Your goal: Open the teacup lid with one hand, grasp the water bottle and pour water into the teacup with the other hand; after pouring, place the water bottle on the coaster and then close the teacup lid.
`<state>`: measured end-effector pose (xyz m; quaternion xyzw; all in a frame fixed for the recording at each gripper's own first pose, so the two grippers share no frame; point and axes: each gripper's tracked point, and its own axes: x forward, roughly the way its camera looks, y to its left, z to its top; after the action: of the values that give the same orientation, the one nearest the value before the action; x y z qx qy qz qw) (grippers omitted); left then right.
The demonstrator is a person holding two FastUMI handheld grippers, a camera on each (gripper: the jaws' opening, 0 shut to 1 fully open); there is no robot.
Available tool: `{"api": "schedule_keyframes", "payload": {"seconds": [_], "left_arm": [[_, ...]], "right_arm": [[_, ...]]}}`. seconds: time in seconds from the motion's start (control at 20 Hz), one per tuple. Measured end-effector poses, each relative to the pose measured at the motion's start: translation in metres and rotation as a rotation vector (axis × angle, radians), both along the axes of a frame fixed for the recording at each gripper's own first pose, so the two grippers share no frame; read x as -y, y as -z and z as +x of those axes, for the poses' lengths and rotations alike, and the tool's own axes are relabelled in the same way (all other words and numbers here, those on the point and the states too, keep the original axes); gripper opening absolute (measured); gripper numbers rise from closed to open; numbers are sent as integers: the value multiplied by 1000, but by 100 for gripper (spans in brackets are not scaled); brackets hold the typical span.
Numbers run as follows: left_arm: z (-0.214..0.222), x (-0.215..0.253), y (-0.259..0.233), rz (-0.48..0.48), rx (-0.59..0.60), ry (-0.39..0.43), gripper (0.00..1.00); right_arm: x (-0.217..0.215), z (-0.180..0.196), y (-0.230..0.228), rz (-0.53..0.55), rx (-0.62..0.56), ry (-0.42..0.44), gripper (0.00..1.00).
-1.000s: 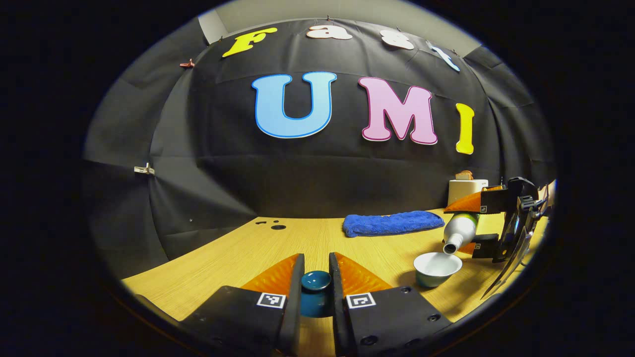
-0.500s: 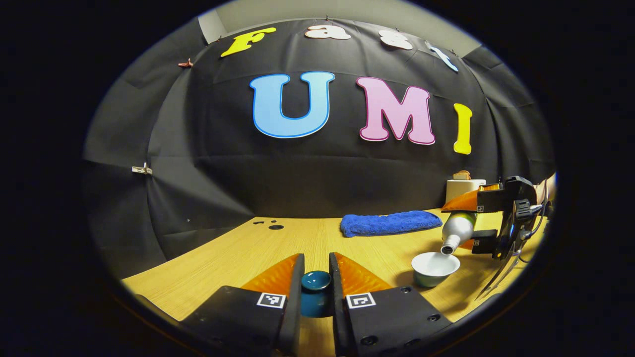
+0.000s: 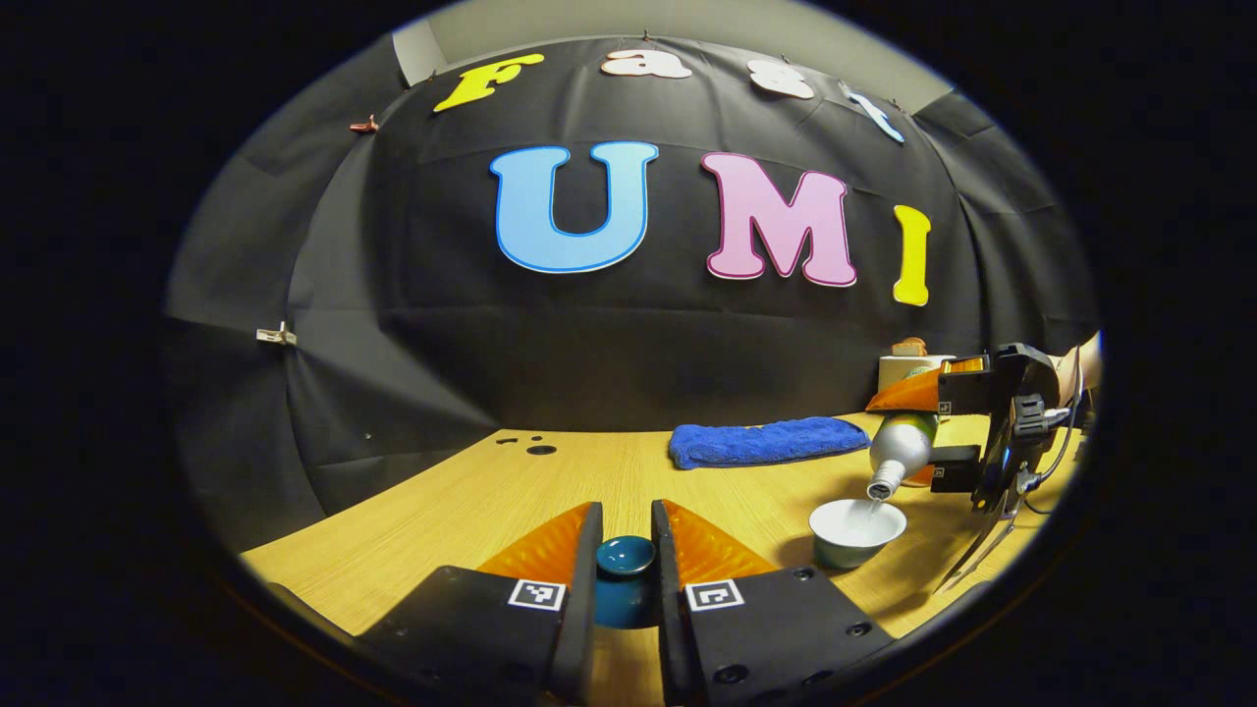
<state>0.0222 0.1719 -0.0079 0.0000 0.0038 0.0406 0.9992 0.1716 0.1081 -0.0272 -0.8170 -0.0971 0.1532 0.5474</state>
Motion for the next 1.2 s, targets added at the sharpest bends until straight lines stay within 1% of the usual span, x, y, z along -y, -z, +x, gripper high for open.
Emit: {"api": "schedule_keyframes", "payload": {"seconds": [0.15,0.4,0.55,0.65,0.7,0.75,0.9,0.95,1.05,1.15,1.2], "left_arm": [[0,0,-1,0,0,0,30],[0,0,0,0,0,0,30],[0,1,-1,0,-1,3,30],[0,1,-1,0,-1,3,30],[0,1,0,0,-1,4,33],[0,1,-1,0,-1,4,30],[0,1,0,0,-1,4,31],[0,1,-1,0,0,3,31],[0,1,-1,0,-1,4,30],[0,2,-1,-1,-1,8,30],[0,2,0,-1,-1,8,30]], "right_arm": [[-4,4,-6,-37,6,-15,75],[-8,3,-10,-60,7,-33,75],[-9,1,-16,-103,35,-52,75],[-8,3,-16,-112,36,-54,75],[-9,3,-18,-122,43,-59,75],[-10,3,-20,-142,56,-68,75],[-13,2,-25,-189,87,-95,75],[-11,3,-27,-192,92,-95,75],[-11,2,-30,-184,102,-96,72],[-17,3,-35,-187,112,-104,72],[-20,3,-36,-197,117,-110,75]]}}
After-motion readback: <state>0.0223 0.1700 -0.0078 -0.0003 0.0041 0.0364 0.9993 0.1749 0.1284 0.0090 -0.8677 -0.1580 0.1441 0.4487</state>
